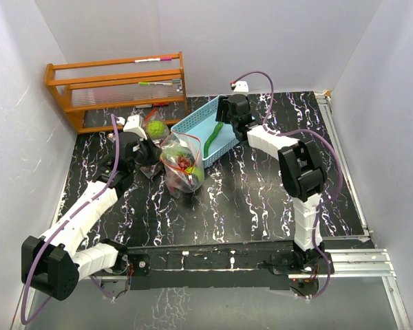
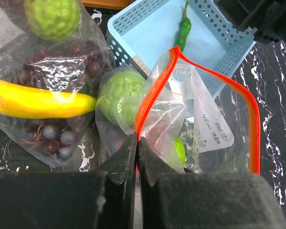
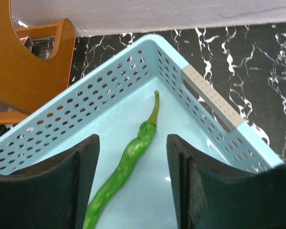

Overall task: Open the zip-top bag and remove the fake food
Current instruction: Place the fake vegetable in the bin, then move the bin to the center of the board.

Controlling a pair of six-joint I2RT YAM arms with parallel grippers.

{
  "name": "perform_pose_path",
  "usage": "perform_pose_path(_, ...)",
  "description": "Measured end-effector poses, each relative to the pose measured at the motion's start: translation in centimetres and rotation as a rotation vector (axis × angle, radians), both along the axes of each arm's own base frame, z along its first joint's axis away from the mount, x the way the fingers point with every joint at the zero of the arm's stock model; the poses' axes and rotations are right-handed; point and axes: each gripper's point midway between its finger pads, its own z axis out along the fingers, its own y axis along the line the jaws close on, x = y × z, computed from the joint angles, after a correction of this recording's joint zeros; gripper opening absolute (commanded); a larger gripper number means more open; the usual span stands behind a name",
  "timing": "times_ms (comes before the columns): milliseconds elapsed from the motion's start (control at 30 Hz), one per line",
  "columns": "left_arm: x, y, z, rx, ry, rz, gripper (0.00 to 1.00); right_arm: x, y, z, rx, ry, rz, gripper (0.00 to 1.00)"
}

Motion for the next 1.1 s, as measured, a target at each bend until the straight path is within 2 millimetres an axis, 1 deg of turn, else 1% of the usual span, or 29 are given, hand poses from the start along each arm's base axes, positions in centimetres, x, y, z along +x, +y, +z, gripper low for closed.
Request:
perform_pose_path(33,0.0,0.0,0.0,-0.001,-0.002,0.0,0.0,-0.5,-0.2,0.1,0.004,0.003,0.0,0.47)
perform_pose_path(100,0.1,0.0,0.1,-0.002,-0.006,0.0,0.0,-1.5,-0.3,0.5,0.019,0.014,0.01,0.39)
perform_pose_path(200,0.1,-0.1,0.0,-0.003,-0.008,0.0,0.0,-3.0,0.3,1.4,0.076,0.025,0.05,0.37)
perform_pose_path(300,0.3,-0.1,0.0,-0.005,-0.01,-0.001,0.0,-3.9,1.6,1.7,0.137,0.039,0.104,0.37)
perform_pose_path(333,0.3,-0.2,-0.1,-0.005,-0.01,-0.002,0.0,-4.2,2.1,1.5,0.152,0.05,0.124,0.37)
perform_pose_path(433,0.4,-0.2,-0.2,-0.005,-0.006,-0.005,0.0,-5.6,3.6,0.2,0.172,0.101,0.178,0.37)
perform_pose_path(500,0.4,-0.2,-0.2,-0.004,-0.006,-0.005,0.0,-6.3,4.2,-0.9,0.174,0.139,0.201,0.37)
perform_pose_path(567,0.4,-0.2,-0.2,-0.004,-0.006,-0.005,0.0,-7.0,4.6,-2.0,0.161,0.176,0.214,0.37)
perform_pose_path(633,0.4,-0.2,-0.2,-0.004,-0.007,-0.005,0.0,-7.5,4.2,-3.0,0.138,0.207,0.211,0.37)
perform_pose_path(767,0.5,-0.3,-0.1,-0.008,-0.013,-0.006,0.0,-8.2,2.3,-5.2,0.091,0.273,0.173,0.37)
perform_pose_path(867,0.5,-0.4,0.0,-0.011,-0.015,-0.009,0.0,-7.8,0.3,-5.9,0.082,0.294,0.128,0.37)
perform_pose_path(967,0.5,-0.4,0.0,-0.011,-0.016,-0.01,0.0,-7.5,-2.9,-6.8,0.071,0.322,0.055,0.35)
perform_pose_path(1100,0.5,-0.4,-0.1,-0.012,-0.014,-0.012,0.0,-7.1,-8.2,-8.2,0.044,0.373,-0.072,0.34)
